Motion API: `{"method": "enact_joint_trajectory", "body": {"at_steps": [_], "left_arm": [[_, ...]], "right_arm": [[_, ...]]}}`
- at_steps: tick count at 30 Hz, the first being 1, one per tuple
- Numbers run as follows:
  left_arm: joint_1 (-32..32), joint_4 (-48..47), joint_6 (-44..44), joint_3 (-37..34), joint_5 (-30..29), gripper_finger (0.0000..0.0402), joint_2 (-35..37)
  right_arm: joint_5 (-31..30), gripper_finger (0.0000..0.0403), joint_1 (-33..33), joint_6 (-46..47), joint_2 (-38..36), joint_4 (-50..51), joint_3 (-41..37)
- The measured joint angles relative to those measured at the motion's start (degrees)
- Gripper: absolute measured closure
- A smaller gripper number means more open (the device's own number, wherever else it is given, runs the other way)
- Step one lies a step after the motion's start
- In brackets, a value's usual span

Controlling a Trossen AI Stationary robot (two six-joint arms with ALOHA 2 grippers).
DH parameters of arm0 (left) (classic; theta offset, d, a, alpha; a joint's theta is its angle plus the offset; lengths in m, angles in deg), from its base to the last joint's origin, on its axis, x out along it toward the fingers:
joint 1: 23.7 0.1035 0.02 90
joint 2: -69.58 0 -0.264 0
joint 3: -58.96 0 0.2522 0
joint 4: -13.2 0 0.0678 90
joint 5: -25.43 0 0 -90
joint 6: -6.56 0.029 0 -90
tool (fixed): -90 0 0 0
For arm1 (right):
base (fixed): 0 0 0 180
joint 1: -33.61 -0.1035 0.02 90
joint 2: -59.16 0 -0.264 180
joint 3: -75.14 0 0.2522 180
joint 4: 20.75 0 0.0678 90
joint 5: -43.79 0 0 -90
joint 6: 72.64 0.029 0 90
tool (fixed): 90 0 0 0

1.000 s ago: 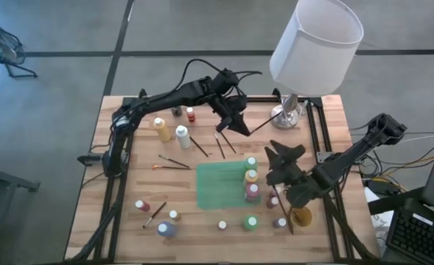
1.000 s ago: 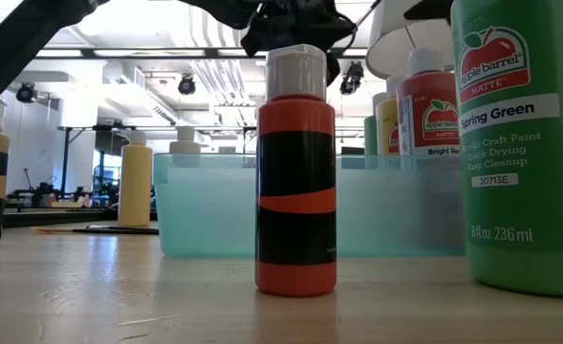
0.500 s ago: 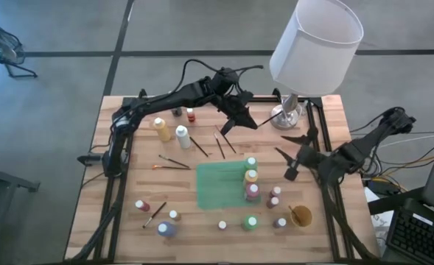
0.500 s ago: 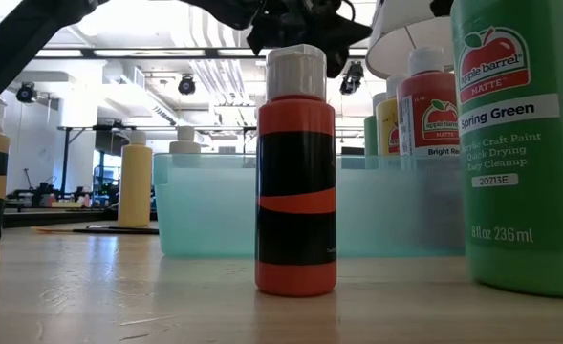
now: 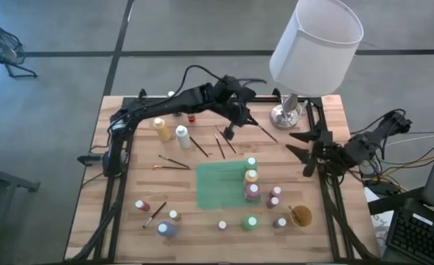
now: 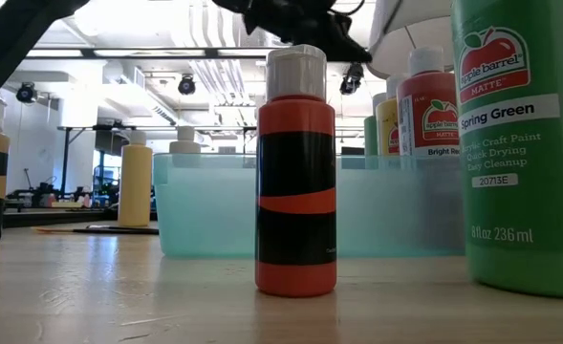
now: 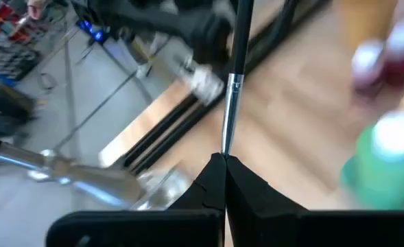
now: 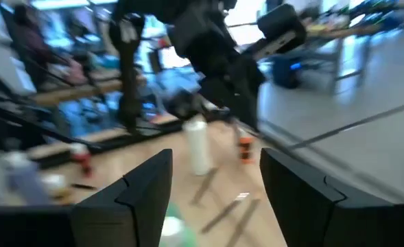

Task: Pick & Place Paint Supplies
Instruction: Put the silver paintbrush into the yellow cup

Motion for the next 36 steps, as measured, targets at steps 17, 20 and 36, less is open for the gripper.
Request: {"method": "enact_joint_trajectory", "body": {"at_steps": [17, 20, 36], "left_arm": [[-16.22, 3.33, 37.93, 0.0, -47.45, 0.0401, -0.03], [-18.52, 5.9, 42.8, -0.01, -51.92, 0.0401, -0.03], [-23.31, 28.76, 74.67, -6.77, -53.08, 0.0401, -0.01]], "right_arm": [[13.0, 0.0162, -0.02, 9.24, -9.5, 3.48, -2.43], [13.04, 0.0155, -0.02, 13.74, -9.32, 7.41, -2.43], [15.45, 0.0174, 0.0, 17.49, -7.07, 7.87, -2.45]]}}
